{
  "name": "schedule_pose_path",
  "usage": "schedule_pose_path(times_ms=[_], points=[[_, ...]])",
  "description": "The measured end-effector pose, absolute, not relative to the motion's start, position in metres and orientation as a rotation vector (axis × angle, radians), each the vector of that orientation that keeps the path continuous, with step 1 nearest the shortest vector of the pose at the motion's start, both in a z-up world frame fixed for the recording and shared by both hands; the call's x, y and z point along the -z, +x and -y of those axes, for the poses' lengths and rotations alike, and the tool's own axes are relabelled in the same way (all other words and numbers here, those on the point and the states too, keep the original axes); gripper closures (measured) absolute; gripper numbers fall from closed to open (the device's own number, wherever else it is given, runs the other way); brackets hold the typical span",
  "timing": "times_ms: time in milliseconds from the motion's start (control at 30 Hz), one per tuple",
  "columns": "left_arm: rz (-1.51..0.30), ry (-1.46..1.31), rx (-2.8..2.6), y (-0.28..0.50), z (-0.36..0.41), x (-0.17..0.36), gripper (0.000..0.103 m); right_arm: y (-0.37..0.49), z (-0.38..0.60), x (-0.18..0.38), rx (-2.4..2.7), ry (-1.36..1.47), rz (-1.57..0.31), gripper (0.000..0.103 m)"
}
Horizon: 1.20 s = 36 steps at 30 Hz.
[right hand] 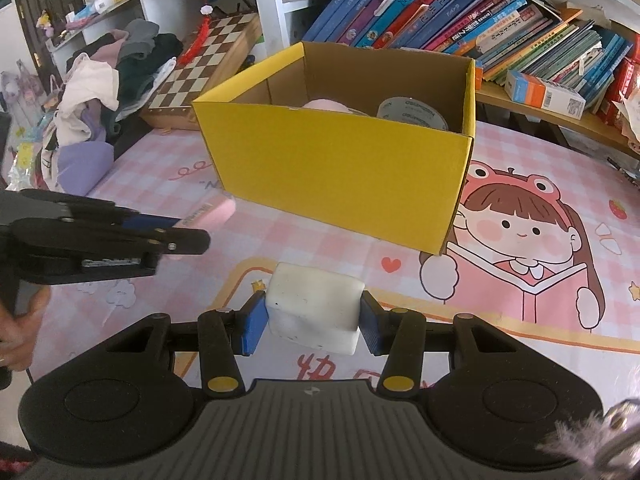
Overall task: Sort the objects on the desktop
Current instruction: 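Carry the white block with the right tool and pink stick with the left tool over the box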
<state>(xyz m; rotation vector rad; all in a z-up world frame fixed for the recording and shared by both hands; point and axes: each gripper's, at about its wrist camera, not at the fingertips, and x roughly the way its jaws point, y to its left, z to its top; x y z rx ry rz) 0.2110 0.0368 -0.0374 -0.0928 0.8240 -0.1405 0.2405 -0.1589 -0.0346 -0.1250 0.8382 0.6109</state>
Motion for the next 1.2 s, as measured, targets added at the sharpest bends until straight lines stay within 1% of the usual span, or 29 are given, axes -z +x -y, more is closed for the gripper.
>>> schedule_pose_path(times_ms=[267, 533, 967, 1200], points=[[-0.758, -0.142, 0.157, 0.192, -0.043, 0.011, 0.080, 0.234, 0.159, 0.020, -0.607, -0.107, -0.801, 0.058], [-0.684, -0.132, 0.178, 0.195, -0.043, -0.014, 0.080, 0.238, 0.164, 0.000, -0.589, -0.097, -0.749, 0.058], [-0.586, -0.061, 0.206, 0.233, -0.030, -0.049, 0.080, 0.281, 0.164, -0.047, -0.604, -0.110, -0.603, 0.058], [-0.578, -0.043, 0.188, 0.268, -0.030, -0.054, 0.080, 0.318, 0.154, -0.059, -0.620, -0.172, -0.547, 0.058]])
